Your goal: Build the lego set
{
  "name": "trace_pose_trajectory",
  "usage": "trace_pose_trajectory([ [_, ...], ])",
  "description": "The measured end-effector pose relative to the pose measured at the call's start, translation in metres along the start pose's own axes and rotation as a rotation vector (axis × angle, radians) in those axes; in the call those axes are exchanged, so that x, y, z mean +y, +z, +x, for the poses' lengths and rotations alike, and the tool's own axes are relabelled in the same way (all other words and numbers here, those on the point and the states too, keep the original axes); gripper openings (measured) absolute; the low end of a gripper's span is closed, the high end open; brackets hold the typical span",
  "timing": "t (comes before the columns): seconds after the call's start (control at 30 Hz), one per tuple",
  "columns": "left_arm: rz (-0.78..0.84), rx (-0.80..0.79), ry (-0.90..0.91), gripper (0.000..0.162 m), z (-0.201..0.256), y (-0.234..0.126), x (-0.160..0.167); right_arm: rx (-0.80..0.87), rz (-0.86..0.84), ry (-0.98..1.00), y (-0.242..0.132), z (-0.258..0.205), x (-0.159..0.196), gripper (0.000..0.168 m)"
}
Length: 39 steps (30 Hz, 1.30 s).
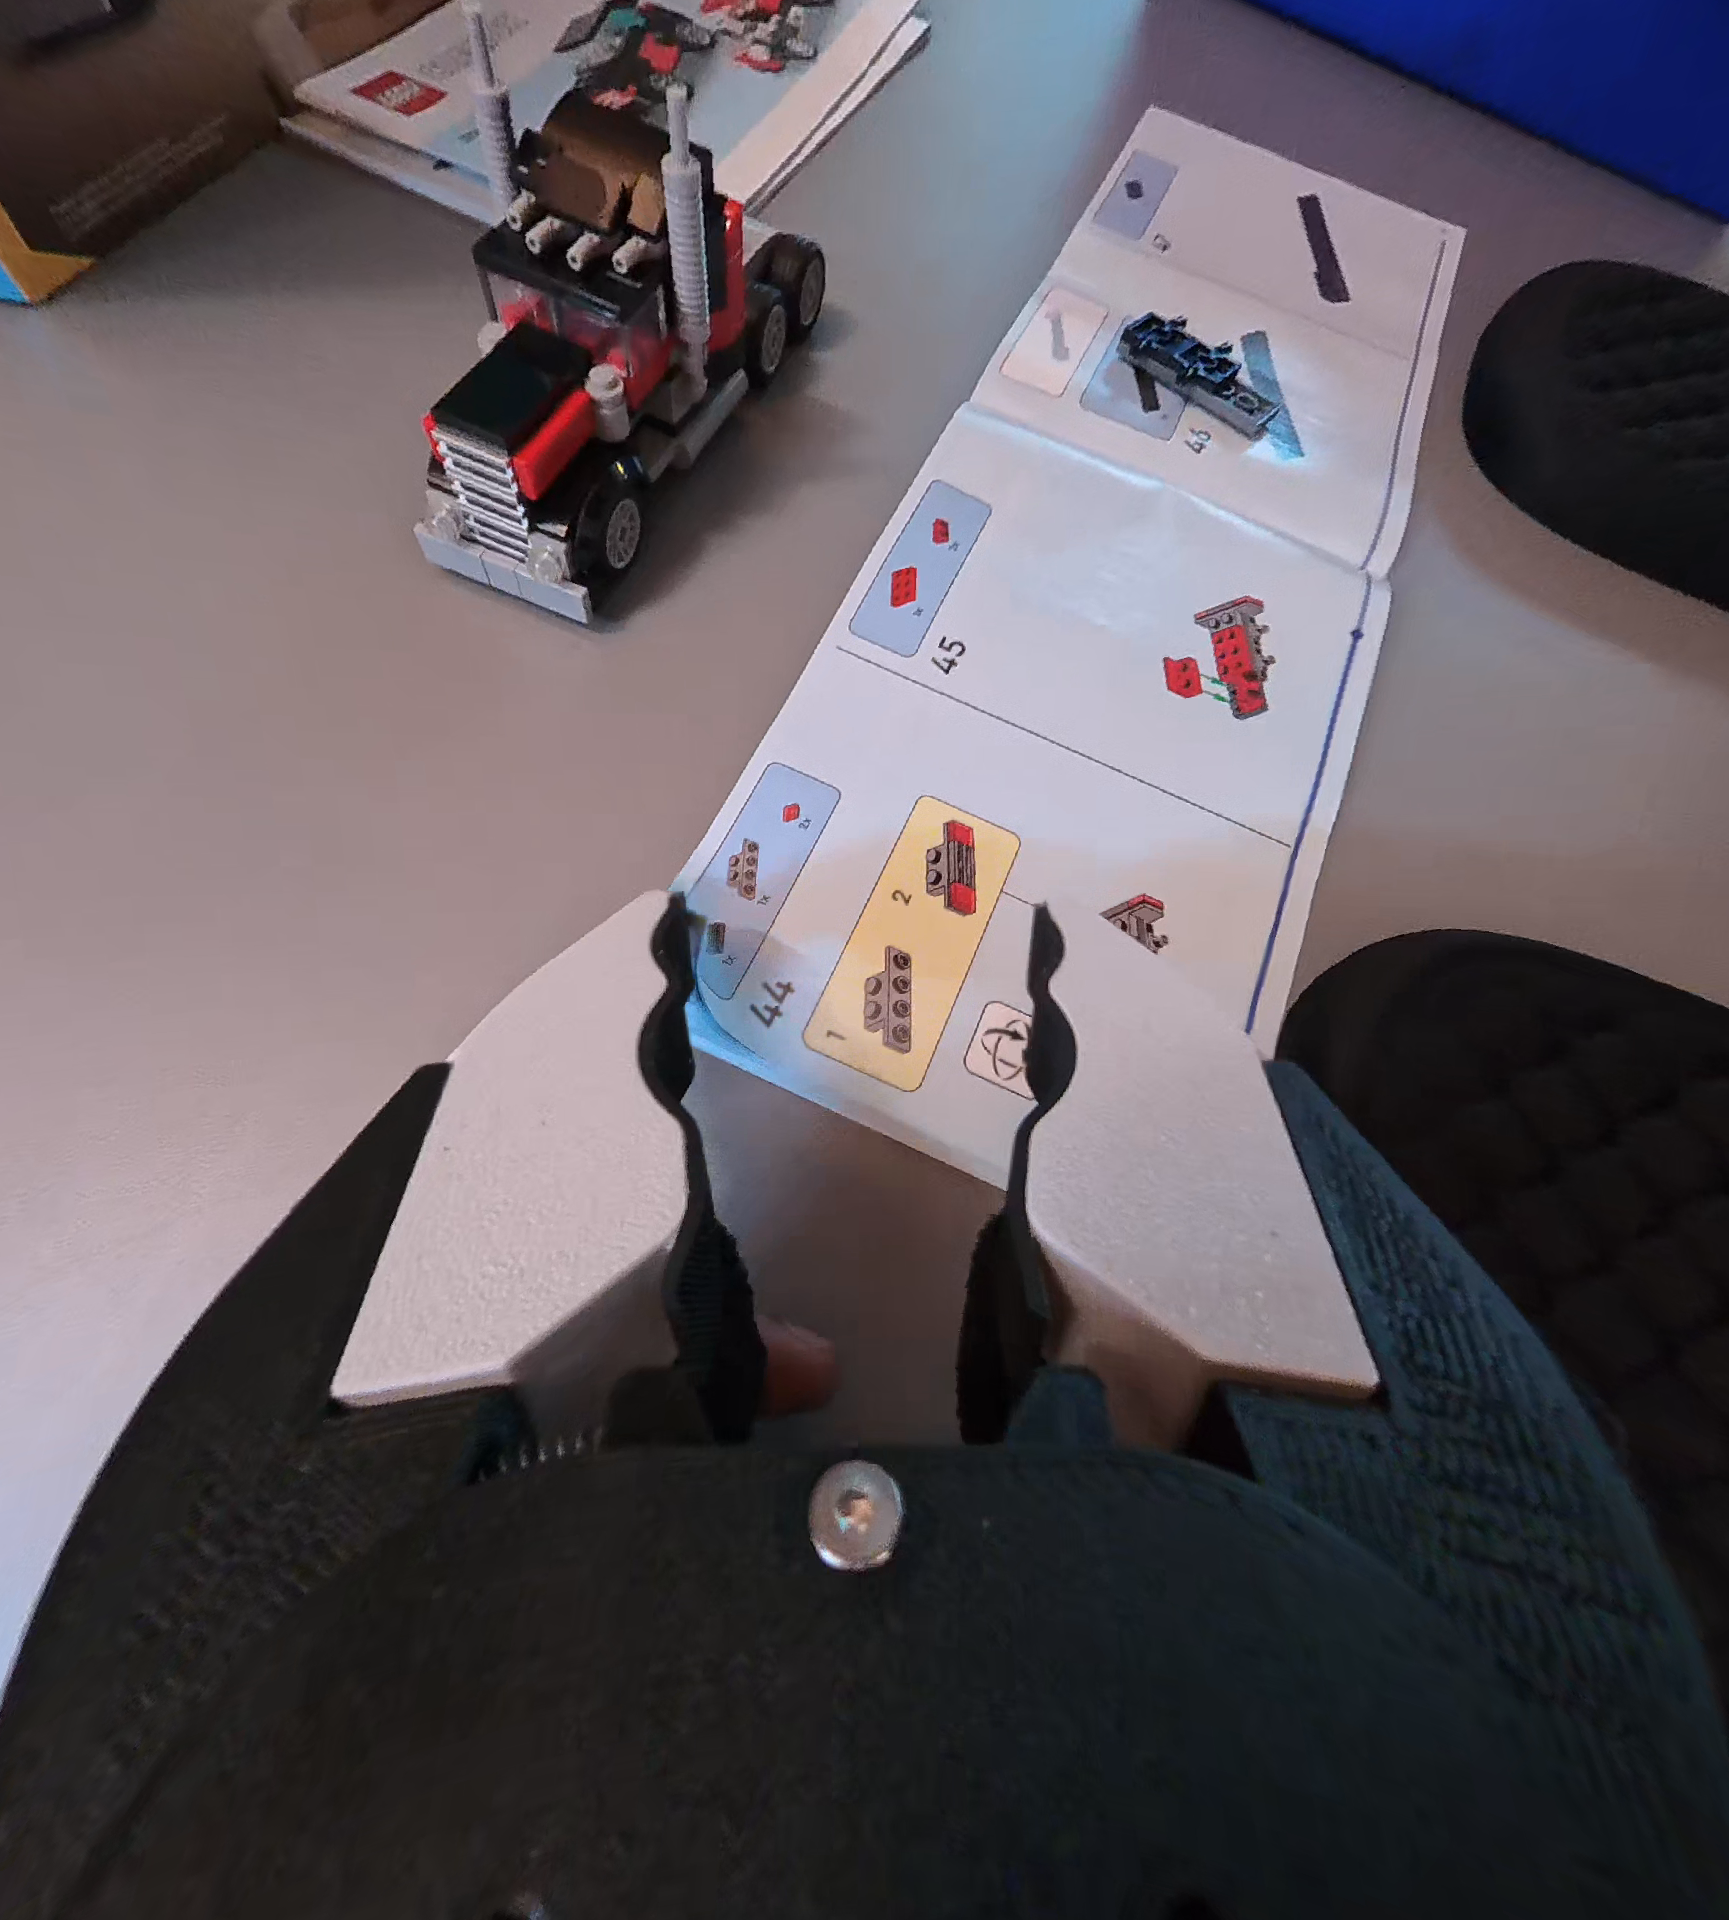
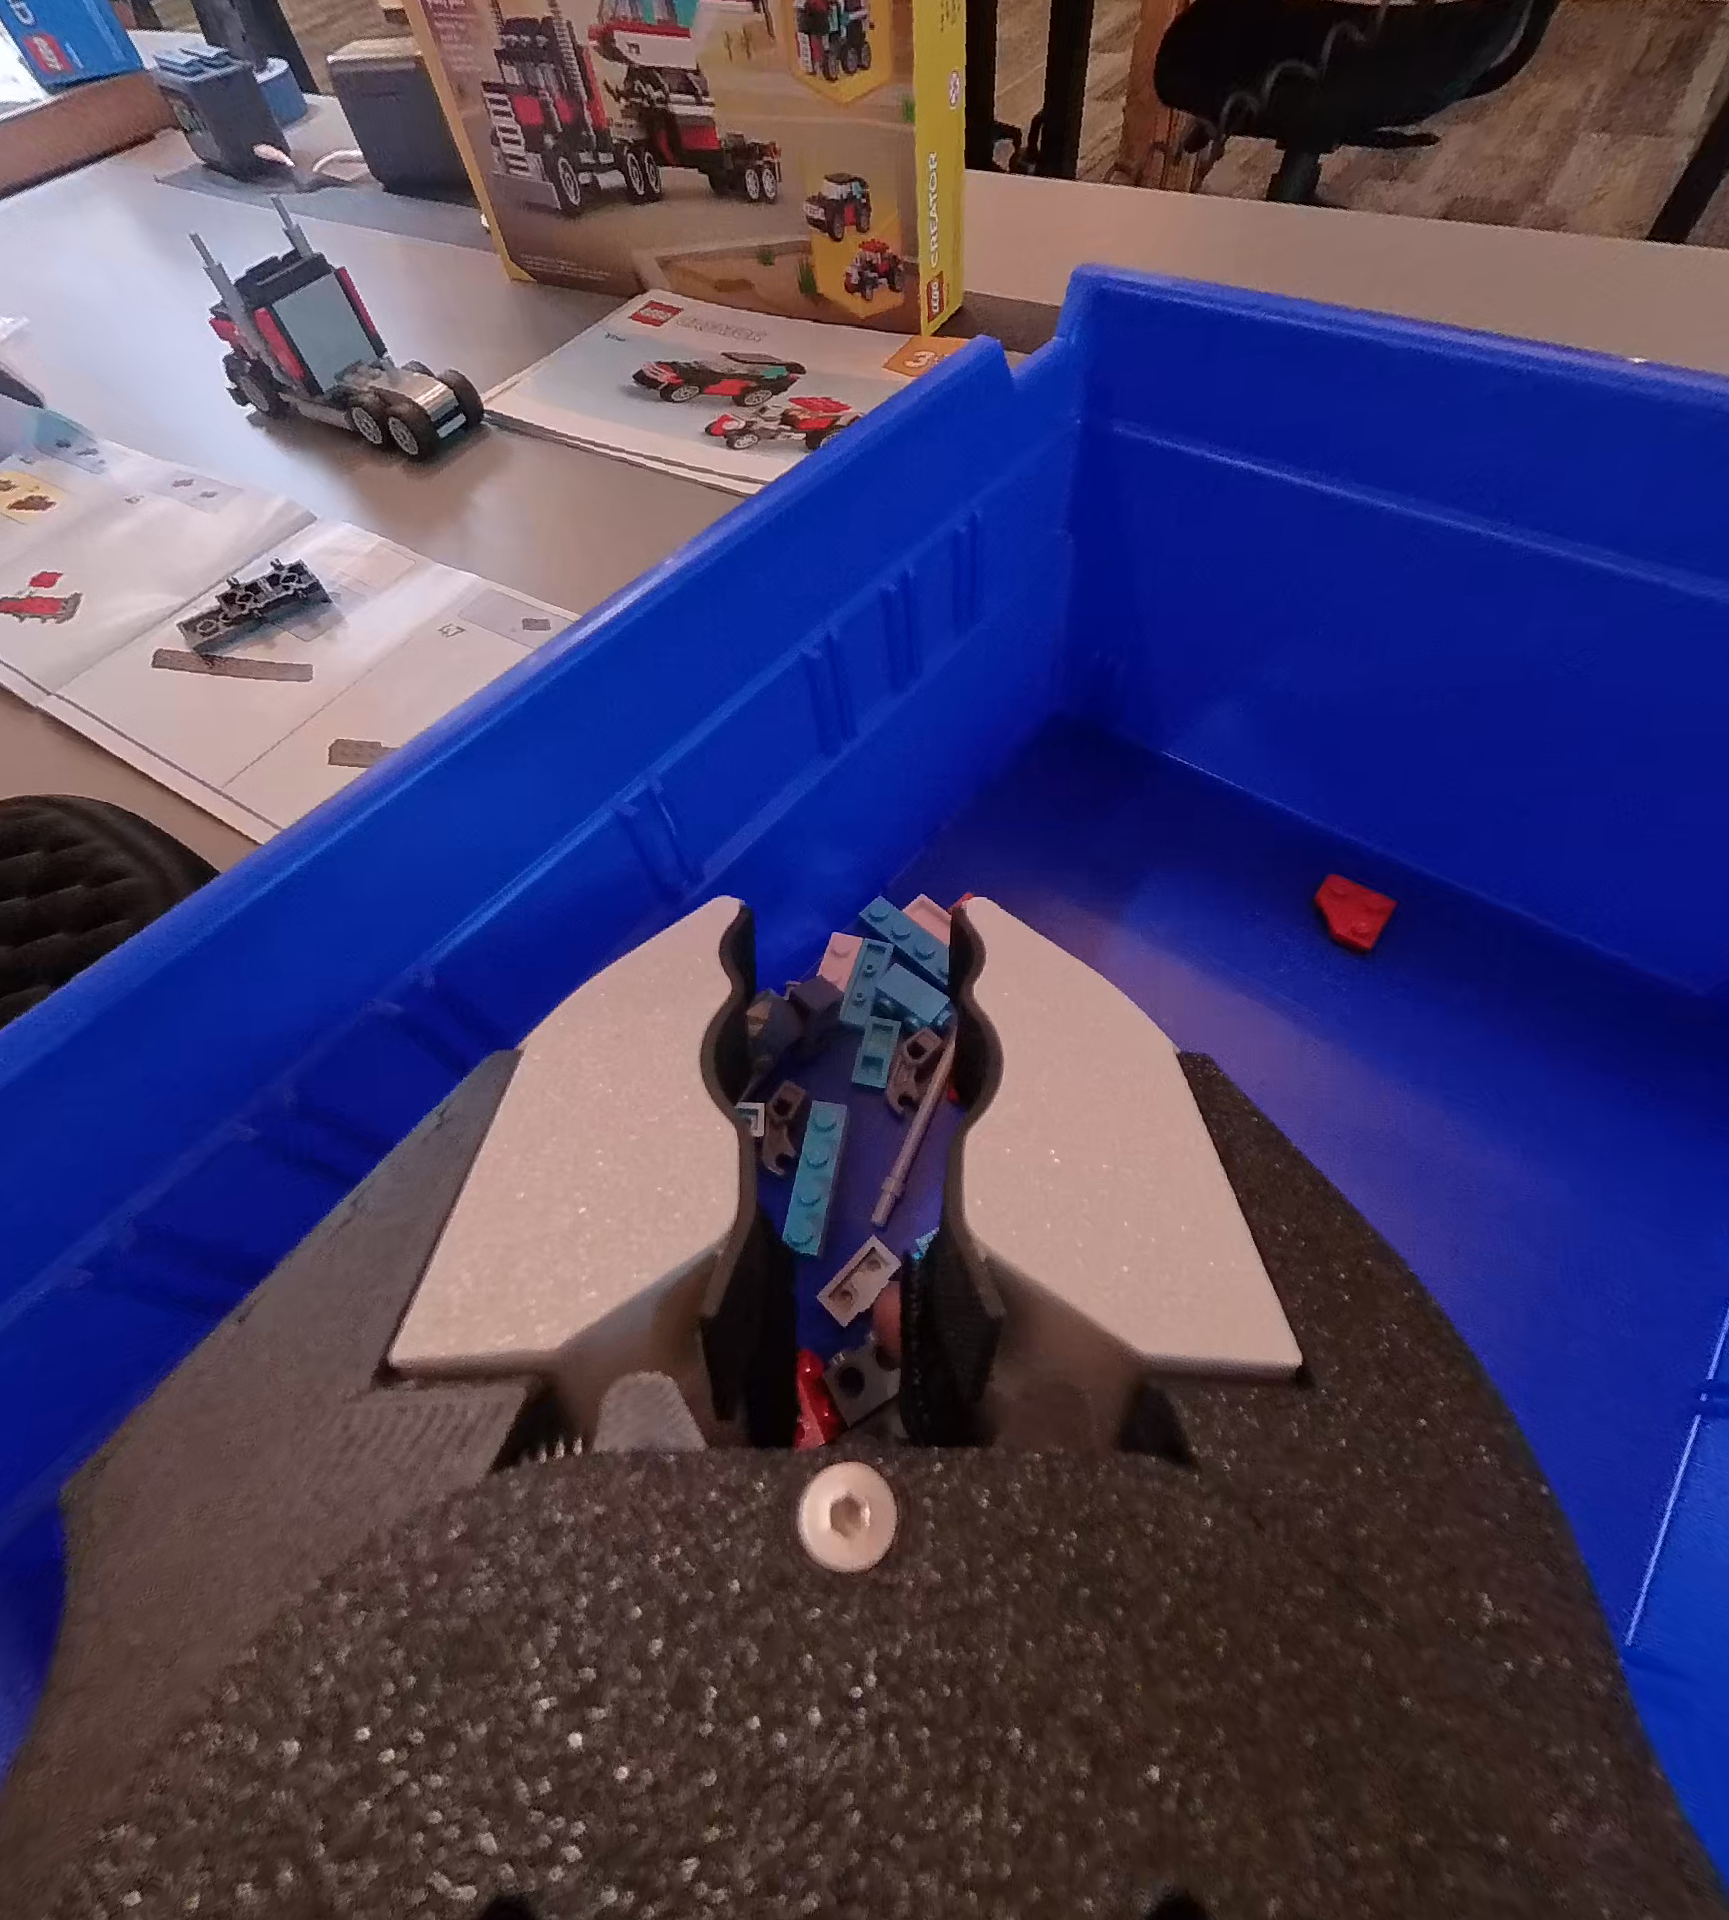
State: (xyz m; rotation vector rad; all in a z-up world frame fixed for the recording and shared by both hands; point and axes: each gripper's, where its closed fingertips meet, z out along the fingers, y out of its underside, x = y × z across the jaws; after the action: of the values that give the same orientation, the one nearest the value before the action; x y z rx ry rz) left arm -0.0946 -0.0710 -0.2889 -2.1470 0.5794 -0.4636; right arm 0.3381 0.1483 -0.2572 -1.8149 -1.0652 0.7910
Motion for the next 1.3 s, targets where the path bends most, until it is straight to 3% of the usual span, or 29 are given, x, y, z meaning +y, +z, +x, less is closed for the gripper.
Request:
trace_pose_trajectory([
  [0.1, 0.006, 0.002, 0.02, 0.056, 0.001, -0.001, -0.001, 0.001, 0.0, -0.002, 0.0, 0.0, 0.0, 0.036],
  [0.33, -0.01, -0.033, 0.01, 0.056, -0.005, 0.0, 0.002, -0.001, 0.03, -0.024, -0.002, -0.002, -0.005, 0.036],
  [0.5, -0.019, -0.062, -0.025, 0.056, -0.012, 0.0, 0.004, 0.035, 0.153, -0.074, -0.012, 0.0, -0.028, 0.035],
  [0.6, -0.027, -0.073, -0.051, 0.056, -0.015, 0.001, 0.005, 0.128, 0.168, -0.116, -0.032, 0.005, -0.042, 0.035],
  [0.77, 0.003, -0.111, -0.017, 0.056, -0.016, -0.001, 0.002, 0.262, 0.071, -0.179, -0.098, 0.006, -0.063, 0.038],
  [0.97, 0.009, -0.12, -0.011, 0.056, -0.016, -0.002, 0.001, 0.219, -0.105, -0.162, -0.15, 0.004, -0.032, 0.035],
  [1.13, -0.021, -0.117, -0.078, 0.056, -0.021, 0.001, 0.005, 0.085, -0.213, -0.171, -0.147, -0.008, 0.014, 0.034],
  [1.3, -0.053, -0.116, -0.143, 0.056, -0.026, 0.003, 0.009, -0.033, -0.269, -0.205, -0.138, -0.016, 0.035, 0.026],
])
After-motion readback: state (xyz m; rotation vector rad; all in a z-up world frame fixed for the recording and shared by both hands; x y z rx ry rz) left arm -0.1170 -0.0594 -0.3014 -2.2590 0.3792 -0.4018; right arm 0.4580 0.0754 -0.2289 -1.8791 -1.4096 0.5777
